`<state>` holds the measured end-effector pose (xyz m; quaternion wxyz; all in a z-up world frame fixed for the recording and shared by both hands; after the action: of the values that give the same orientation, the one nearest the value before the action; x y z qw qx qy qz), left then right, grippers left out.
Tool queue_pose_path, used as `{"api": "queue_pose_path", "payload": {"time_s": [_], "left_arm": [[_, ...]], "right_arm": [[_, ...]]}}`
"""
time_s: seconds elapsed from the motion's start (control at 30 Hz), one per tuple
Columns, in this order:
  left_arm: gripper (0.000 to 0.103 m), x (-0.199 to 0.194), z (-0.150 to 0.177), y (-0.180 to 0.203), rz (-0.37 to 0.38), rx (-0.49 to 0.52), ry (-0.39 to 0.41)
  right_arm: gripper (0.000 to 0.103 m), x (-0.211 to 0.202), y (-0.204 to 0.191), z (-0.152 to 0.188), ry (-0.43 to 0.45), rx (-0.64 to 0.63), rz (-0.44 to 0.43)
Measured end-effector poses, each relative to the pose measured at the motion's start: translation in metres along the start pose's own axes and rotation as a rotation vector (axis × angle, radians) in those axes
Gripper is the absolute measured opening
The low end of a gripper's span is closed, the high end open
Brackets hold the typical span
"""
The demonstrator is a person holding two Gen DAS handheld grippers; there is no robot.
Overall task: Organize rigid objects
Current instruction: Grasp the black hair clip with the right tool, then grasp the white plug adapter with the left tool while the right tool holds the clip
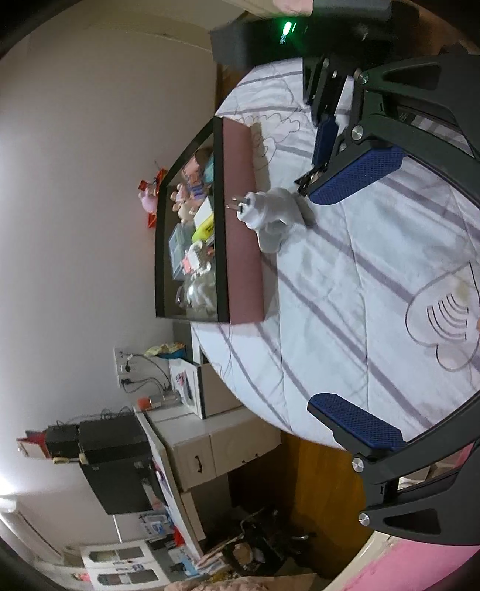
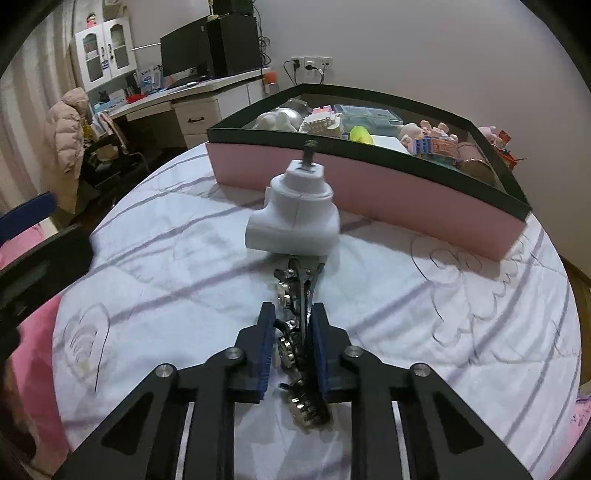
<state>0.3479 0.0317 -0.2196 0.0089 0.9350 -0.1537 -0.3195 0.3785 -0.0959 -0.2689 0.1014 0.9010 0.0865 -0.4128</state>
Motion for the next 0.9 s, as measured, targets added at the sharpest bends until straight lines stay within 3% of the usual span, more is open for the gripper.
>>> {"api": "queue_pose_path", "payload": {"time_s": [0.2, 0.27, 0.37, 0.83, 0.9], "left_arm": [[0.103, 0.028, -0.004, 0.025, 0.052, 0.017, -0.043], [0.103, 0.041, -0.007, 0.037, 0.079, 0.020, -0.061], [0.103, 0.061, -0.014, 0.052, 0.107, 0.019, -0.083], [0.102, 0.135, -0.028, 0.040, 0.026, -0.114, -0.207], [0.096, 0.140, -0.027, 0.041, 0.014, -0.106, -0.212]], "right_arm": [[0.020, -0.013, 0.037, 0.024, -0.005, 0.063, 0.044], [0.020, -0.011, 0.054, 0.024, -0.007, 0.091, 0.105], [0.020, -0.003, 0.075, 0.019, -0.011, 0.144, 0.105], [0.020, 0.027, 0.100, -0.011, -0.022, 0.178, 0.057], [0.020, 0.028, 0.099, -0.012, -0.024, 0.175, 0.052]]}}
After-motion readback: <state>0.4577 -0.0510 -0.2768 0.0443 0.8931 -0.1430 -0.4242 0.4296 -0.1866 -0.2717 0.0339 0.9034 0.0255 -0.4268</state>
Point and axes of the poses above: each gripper's, at about its wrist camera, not at the fingertips, and x roughly the way its jaws point, y to its right, z to its underside, the point moved 4 cm from there along x, roughly the way its jaws point, and after that the axes turned 14 degrees about z, right-handed, at the moved point
